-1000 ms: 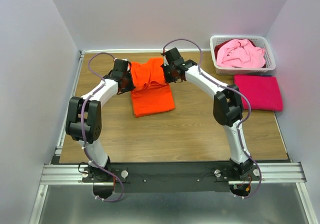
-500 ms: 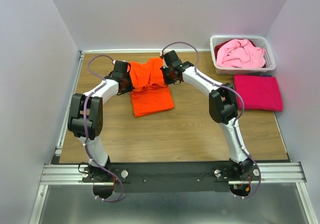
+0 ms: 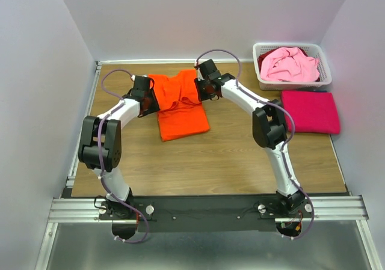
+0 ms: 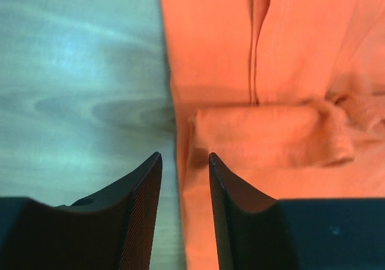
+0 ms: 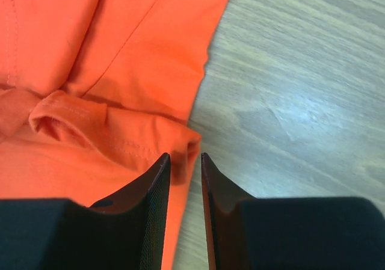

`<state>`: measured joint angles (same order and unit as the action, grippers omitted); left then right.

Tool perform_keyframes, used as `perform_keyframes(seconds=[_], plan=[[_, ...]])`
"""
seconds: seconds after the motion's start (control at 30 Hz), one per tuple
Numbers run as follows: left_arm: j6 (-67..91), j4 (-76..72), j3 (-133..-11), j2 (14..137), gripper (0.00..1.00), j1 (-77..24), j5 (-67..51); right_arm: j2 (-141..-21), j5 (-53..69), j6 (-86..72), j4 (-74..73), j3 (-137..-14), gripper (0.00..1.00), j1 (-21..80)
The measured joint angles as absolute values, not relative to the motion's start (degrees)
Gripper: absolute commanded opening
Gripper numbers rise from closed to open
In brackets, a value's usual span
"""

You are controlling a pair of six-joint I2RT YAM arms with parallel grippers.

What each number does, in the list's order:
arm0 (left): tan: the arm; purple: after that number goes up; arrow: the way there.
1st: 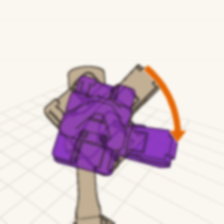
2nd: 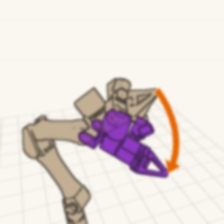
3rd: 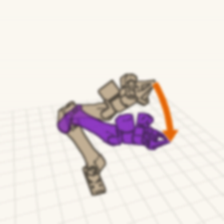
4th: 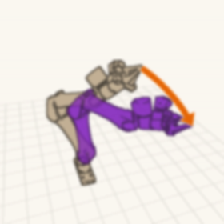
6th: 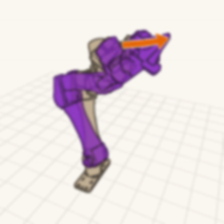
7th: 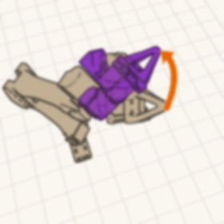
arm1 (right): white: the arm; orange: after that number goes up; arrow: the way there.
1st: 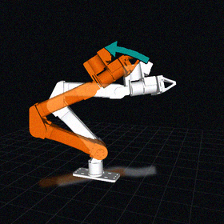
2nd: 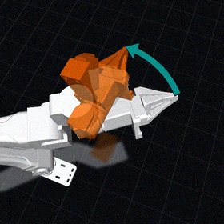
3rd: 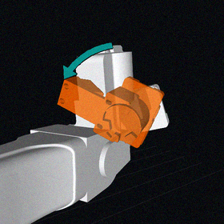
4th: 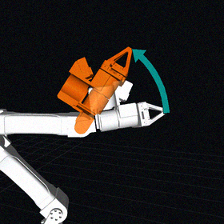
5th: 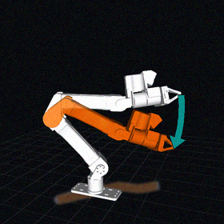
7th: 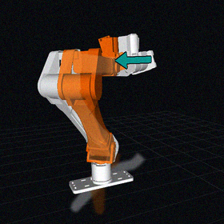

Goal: Fold and stack the t-shirts
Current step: Fold the tshirt

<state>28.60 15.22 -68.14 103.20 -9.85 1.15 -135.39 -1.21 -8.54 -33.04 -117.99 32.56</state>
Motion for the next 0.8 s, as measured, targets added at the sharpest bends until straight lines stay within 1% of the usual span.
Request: perform_keyframes(seconds=[0.07,0.17,0.23,0.27,0.37,0.4,0.5,0.7,0.8], plan=[[29.0,15.5,-66.2,100.8,0.40,-10.0,1.2,-133.7,-1.2,-8.6,-32.9,-116.4,0.34,32.5],[29.6,15.5,-64.0,96.1,0.34,-11.1,1.7,-130.0,0.4,-9.1,-32.0,-113.2,0.30,32.6],[30.1,15.3,-63.2,92.7,0.27,-13.0,1.8,-127.1,2.1,-9.6,-30.2,-110.7,0.25,32.9],[30.4,14.7,-62.8,91.4,0.21,-14.2,1.7,-125.9,2.8,-9.8,-29.4,-109.6,0.24,33.3],[31.4,12.5,-61.1,89.6,0.17,-18.5,1.5,-124.2,5.1,-10.8,-26.7,-107.3,0.23,34.3],[31.7,11.8,-60.4,89.9,0.12,-19.9,0.6,-124.2,6.0,-11.2,-25.5,-106.5,0.22,35.1],[32.4,11.2,-58.7,93.0,0.10,-22.4,-1.9,-124.2,7.4,-12.1,-23.6,-104.0,0.21,36.1],[32.4,10.9,-57.3,100.9,0.10,-22.6,-6.4,-127.3,10.2,-13.9,-20.1,-102.8,0.21,36.8],[31.9,10.3,-57.3,101.1,0.10,-22.6,-7.6,-129.2,10.6,-14.5,-18.6,-102.8,0.21,36.7]])
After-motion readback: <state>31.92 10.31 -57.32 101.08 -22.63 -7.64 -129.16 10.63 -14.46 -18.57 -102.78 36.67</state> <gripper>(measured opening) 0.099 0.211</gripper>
